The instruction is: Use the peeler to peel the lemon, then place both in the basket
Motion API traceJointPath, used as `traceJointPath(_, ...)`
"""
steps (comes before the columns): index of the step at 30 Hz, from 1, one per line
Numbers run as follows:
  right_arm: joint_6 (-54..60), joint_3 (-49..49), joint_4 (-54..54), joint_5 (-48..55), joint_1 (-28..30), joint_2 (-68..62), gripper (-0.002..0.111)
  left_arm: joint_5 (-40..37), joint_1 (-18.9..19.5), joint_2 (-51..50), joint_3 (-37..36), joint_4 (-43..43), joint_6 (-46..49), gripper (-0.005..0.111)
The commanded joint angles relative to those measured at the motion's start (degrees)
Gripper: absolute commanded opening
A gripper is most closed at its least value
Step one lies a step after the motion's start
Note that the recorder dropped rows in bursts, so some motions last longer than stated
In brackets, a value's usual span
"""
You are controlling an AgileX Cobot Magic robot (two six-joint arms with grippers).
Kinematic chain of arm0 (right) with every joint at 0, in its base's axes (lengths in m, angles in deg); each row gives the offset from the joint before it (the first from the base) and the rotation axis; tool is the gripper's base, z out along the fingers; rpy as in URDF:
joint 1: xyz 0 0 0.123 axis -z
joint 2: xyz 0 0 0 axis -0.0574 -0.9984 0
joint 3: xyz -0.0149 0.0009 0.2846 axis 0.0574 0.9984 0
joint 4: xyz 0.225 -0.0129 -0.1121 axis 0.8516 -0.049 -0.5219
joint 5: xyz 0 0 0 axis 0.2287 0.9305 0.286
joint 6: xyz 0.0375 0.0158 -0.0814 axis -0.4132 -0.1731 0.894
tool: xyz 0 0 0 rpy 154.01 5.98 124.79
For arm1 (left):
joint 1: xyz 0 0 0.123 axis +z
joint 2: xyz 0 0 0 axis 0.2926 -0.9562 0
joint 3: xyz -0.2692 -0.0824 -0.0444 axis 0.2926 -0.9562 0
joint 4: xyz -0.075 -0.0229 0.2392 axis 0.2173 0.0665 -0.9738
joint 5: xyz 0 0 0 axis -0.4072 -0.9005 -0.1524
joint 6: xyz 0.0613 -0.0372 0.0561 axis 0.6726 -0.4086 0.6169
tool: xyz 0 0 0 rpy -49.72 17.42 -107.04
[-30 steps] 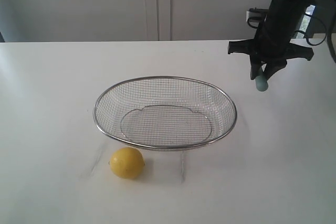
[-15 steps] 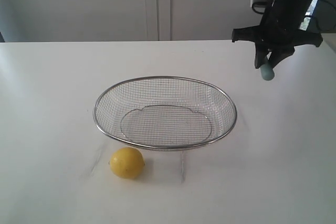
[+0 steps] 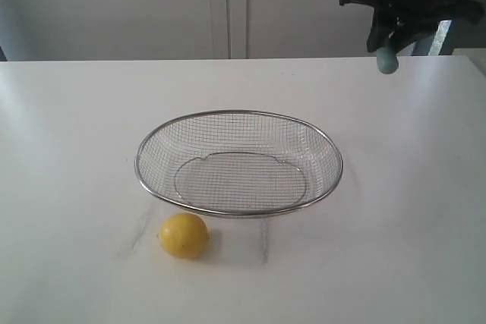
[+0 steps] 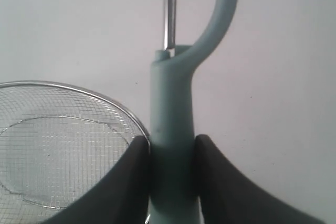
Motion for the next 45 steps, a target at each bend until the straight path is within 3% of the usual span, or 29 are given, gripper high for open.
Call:
traceJointPath(1,1.91,0.55,0.41,0.01,-1.64,3.62,0.000,0.03,0.13,0.29,-0.03,-0.14,-0.04,0.000)
traceJointPath(26,9.26,29.48,0.84,0.01,-2.91,24.74,0.000,0.03,0.13,0.29,-0.03,-0.14,-0.04,0.000)
traceJointPath(34,24.43,35.56,10.97,0.01,-2.91,30.39,0.000,0.03,0.13,0.29,-0.03,-0.14,-0.04,0.000)
traceJointPath(40,49.80,40.65,25.73,0.01,-2.91,30.92,0.000,0.03,0.13,0.29,-0.03,-0.14,-0.04,0.000)
traceJointPath(45,53.06,42.43,25.62,-1.34,-2.91,30.92,0.000,0.03,0.13,0.29,-0.03,-0.14,-0.04,0.000)
